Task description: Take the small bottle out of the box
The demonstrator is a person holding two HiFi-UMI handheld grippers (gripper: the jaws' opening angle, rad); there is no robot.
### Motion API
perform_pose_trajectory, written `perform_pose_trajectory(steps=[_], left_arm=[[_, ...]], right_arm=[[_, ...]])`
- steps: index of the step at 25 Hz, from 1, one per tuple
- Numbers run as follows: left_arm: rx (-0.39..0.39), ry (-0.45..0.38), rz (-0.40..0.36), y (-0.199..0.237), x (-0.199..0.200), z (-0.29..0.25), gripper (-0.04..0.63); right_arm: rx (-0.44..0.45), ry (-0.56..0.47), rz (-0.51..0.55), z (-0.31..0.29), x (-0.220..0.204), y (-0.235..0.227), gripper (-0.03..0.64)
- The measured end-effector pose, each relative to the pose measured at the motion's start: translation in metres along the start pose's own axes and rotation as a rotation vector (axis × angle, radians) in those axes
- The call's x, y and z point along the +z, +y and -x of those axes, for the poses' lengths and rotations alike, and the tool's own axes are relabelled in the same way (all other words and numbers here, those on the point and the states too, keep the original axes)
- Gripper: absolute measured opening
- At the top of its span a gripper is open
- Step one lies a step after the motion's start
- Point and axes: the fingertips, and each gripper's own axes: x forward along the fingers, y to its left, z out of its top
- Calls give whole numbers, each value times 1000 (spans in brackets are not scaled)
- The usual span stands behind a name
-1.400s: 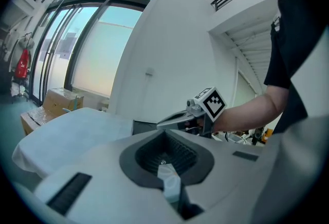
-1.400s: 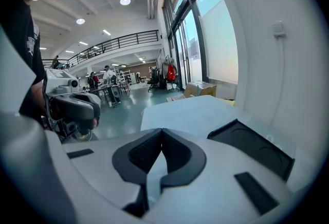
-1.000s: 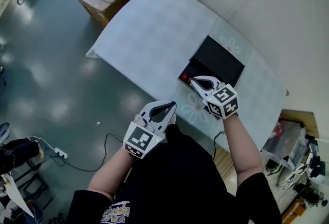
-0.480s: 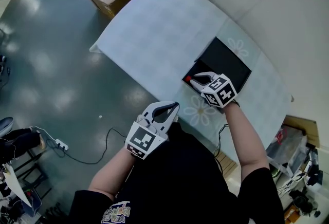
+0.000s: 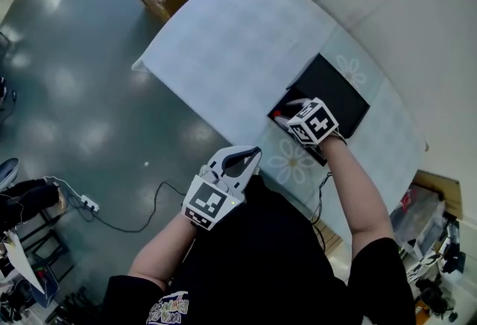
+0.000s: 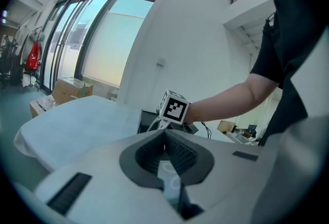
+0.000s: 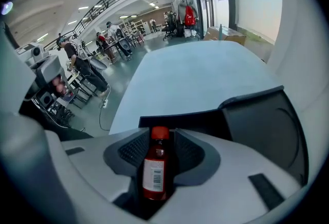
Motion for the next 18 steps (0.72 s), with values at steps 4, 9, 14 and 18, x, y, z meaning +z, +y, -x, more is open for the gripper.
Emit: perform_pose_trajectory(steps=[4, 9, 14, 18], left_arm=[[6, 3, 3, 3, 0, 2, 29], [15, 6, 14, 4, -3, 3, 29], [14, 9, 25, 5, -6, 0, 29], [13, 10, 29, 4, -7, 1, 29]], right_arm=[[6, 63, 23, -6, 0, -2, 179], [-13, 139, 51, -13, -7, -3, 179], [-28, 158, 20, -19, -12, -9, 179], [-47, 159, -54, -23, -18, -12, 181]])
